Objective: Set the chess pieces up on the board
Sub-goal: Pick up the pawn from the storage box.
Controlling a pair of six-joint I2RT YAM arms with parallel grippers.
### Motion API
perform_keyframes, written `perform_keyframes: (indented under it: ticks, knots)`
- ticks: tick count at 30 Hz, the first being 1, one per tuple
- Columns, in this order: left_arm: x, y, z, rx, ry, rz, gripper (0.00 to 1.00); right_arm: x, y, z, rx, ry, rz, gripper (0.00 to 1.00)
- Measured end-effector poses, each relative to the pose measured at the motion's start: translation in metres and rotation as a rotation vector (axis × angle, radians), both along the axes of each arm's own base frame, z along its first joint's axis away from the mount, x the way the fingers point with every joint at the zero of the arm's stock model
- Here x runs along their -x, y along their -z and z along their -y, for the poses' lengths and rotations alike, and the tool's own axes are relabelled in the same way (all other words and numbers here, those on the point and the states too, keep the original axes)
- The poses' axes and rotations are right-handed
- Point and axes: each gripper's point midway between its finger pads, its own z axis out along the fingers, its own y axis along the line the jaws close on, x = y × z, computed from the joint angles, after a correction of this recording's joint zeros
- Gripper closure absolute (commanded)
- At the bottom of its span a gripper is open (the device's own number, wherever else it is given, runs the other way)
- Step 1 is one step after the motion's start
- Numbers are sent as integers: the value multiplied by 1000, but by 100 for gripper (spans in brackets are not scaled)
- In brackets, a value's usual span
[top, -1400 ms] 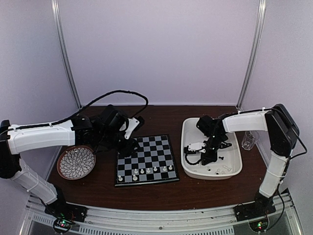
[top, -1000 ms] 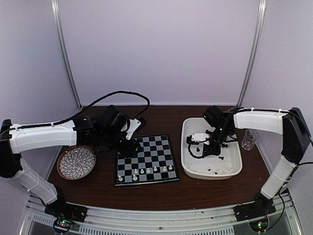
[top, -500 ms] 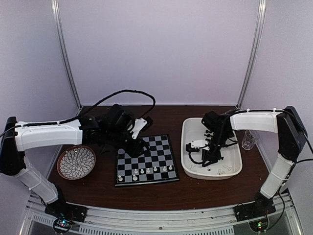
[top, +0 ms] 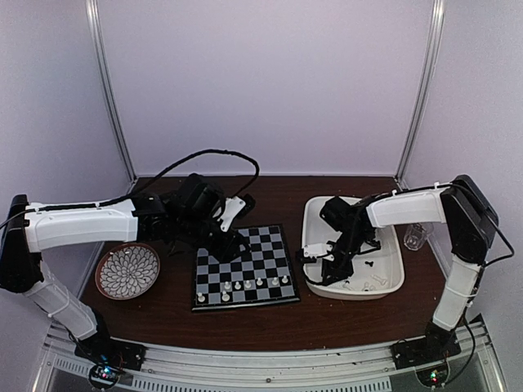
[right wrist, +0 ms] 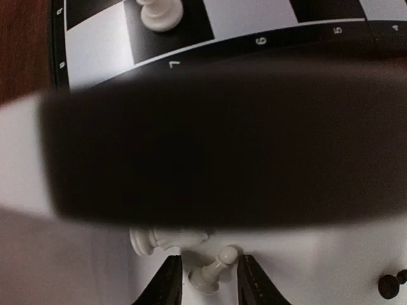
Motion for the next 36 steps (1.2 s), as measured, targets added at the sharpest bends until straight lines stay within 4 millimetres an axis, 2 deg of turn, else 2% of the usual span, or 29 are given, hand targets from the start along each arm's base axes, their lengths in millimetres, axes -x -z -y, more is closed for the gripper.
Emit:
perform_keyframes:
  ticks: [6, 10, 20, 25, 27, 29, 30, 36]
  knots:
    - [0, 0, 0, 2, -2, -1, 61, -19, 0, -9, -11, 33, 88, 89]
    - [0, 0, 0, 2, -2, 0, 61, -23, -8, -11, -35, 43, 121, 95]
    - [0, 1, 0, -1, -2, -3, 61, -30, -39, -12, -92, 54, 193, 96]
    - [-1, 8, 1, -13, -2, -12, 61, -33, -42, -10, -100, 66, 195, 96]
    - [-1, 10, 1, -17, -1, -15, 61, -35, -42, -8, -105, 77, 190, 93]
    - [-1, 11, 1, -19, -1, -17, 61, -37, -42, -5, -106, 92, 187, 80]
    - [-1, 10, 1, -19, -1, -17, 61, -38, -42, -4, -107, 103, 184, 78]
    - [-1, 12, 2, -22, 1, -21, 61, -57, -36, -10, -97, 161, 173, 73]
